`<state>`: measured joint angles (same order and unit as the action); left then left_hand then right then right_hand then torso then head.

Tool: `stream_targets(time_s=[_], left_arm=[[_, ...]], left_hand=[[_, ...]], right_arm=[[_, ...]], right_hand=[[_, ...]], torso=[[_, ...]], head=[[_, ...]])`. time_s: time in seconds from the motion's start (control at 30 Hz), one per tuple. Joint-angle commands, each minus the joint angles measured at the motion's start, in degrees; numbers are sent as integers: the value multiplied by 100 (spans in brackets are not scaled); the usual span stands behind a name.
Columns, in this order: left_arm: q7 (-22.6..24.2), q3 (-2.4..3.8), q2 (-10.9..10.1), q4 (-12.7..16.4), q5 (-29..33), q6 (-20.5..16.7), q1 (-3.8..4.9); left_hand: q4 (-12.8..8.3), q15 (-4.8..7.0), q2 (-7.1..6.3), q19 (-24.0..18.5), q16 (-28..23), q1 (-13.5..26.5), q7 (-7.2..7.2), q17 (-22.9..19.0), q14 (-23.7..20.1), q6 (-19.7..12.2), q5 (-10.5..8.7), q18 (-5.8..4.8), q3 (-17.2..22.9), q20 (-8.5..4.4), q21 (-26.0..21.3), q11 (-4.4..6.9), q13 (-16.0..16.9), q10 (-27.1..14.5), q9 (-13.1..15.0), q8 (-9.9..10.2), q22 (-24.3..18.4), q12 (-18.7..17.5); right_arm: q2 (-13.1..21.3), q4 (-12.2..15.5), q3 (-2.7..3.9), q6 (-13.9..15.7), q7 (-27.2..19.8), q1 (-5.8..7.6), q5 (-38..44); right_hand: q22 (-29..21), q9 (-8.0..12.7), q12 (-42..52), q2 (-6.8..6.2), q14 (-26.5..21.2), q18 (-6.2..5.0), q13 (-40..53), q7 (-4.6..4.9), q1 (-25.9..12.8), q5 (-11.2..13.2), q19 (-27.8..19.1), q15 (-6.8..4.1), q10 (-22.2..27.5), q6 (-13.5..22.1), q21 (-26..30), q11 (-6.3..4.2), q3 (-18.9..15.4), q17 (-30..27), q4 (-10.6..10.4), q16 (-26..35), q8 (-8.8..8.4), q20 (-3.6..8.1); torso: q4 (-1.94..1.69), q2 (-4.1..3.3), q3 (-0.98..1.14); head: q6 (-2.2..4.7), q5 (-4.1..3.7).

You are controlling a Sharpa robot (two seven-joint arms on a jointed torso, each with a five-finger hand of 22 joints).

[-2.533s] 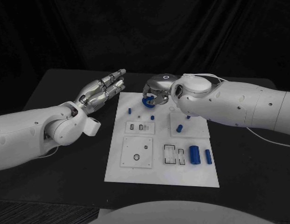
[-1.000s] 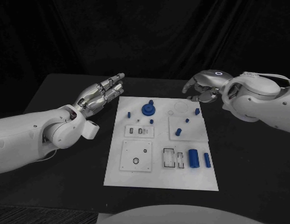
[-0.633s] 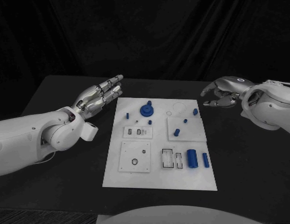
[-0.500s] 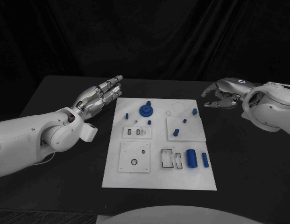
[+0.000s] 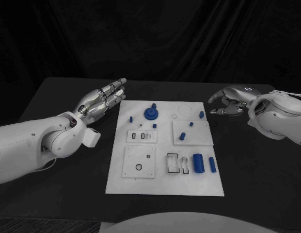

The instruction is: Assemble the parts on the task board

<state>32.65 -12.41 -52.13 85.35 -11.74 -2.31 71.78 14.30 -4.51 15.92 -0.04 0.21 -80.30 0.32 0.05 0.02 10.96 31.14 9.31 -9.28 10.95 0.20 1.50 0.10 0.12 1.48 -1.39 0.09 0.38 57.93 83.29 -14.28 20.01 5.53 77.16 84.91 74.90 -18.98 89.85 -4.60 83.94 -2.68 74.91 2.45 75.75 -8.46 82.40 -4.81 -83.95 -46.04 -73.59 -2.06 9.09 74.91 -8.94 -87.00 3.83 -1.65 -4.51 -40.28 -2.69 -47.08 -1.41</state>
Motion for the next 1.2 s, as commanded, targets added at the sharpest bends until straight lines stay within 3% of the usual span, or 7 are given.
stream_targets(time_s=[0.03,0.57,0.77,0.87,1.0,1.2], left_arm=[[74,5,6,11,-4,63,-14],[72,5,1,9,-4,96,-40],[62,5,-13,5,-4,107,-44],[59,5,-18,7,-4,113,-46],[55,5,-22,7,-4,117,-49],[49,5,-19,3,-4,130,-53]], left_hand=[[-17,-50,-20,4,-21,-58,-2,-5,-2,-23,22,90,11,47,-20,-46,-10,-12,6,-14,-9,-38],[-29,-54,-22,4,-21,-63,-1,-5,-2,-27,27,90,19,49,-20,-47,-10,-12,6,-13,-9,-38],[-29,-54,-22,4,-21,-63,-1,-5,-2,-27,27,90,19,49,-20,-47,-10,-12,6,-13,-9,-38],[-29,-54,-22,4,-21,-63,-1,-5,-2,-27,27,90,19,49,-20,-47,-10,-12,6,-13,-9,-38],[-29,-54,-22,4,-21,-63,-1,-5,-2,-27,27,90,19,49,-20,-47,-10,-12,6,-13,-9,-38],[-42,-59,-22,4,-21,-67,0,-5,-2,-26,31,89,29,52,-20,-51,-10,-12,6,-13,-9,-38]], right_arm=[[-52,-46,3,104,-66,-41,-6],[-310,-251,3,20,-111,-183,-7],[-391,-313,3,-13,-116,-207,-7],[-422,-338,3,-27,-117,-226,-7],[-464,-378,3,-54,-109,-245,-7],[-521,-440,3,-75,-89,-263,-7]], right_hand=[[980,14,15,-10,494,-100,1509,20,-25,42,9,-43,-605,27,23,-11,-8,1199,-43,21,-6,35],[991,53,15,-16,504,-94,1509,83,-12,159,32,-12,-605,-90,18,34,-88,1214,-116,5,43,14],[994,59,15,-16,503,-93,1509,96,-15,193,36,-3,-605,-129,20,45,-110,1209,-139,10,57,6],[994,68,15,-24,504,-94,1509,106,-20,240,37,5,-605,-152,29,55,-138,1208,-163,11,61,-2],[1001,116,15,-71,503,-96,1509,121,-60,505,46,22,-605,-172,46,71,-258,1202,-293,18,48,-23],[1000,122,15,-82,501,-97,1509,124,-67,519,44,24,-605,-171,55,73,-274,1197,-311,22,45,-25]], torso=[[9,5,-1],[-10,11,-3],[7,13,-4],[-3,13,-3],[-3,13,-3],[1,11,-4]], head=[[-22,7],[-61,-5],[-73,1],[-74,6],[-73,9],[-79,10]])
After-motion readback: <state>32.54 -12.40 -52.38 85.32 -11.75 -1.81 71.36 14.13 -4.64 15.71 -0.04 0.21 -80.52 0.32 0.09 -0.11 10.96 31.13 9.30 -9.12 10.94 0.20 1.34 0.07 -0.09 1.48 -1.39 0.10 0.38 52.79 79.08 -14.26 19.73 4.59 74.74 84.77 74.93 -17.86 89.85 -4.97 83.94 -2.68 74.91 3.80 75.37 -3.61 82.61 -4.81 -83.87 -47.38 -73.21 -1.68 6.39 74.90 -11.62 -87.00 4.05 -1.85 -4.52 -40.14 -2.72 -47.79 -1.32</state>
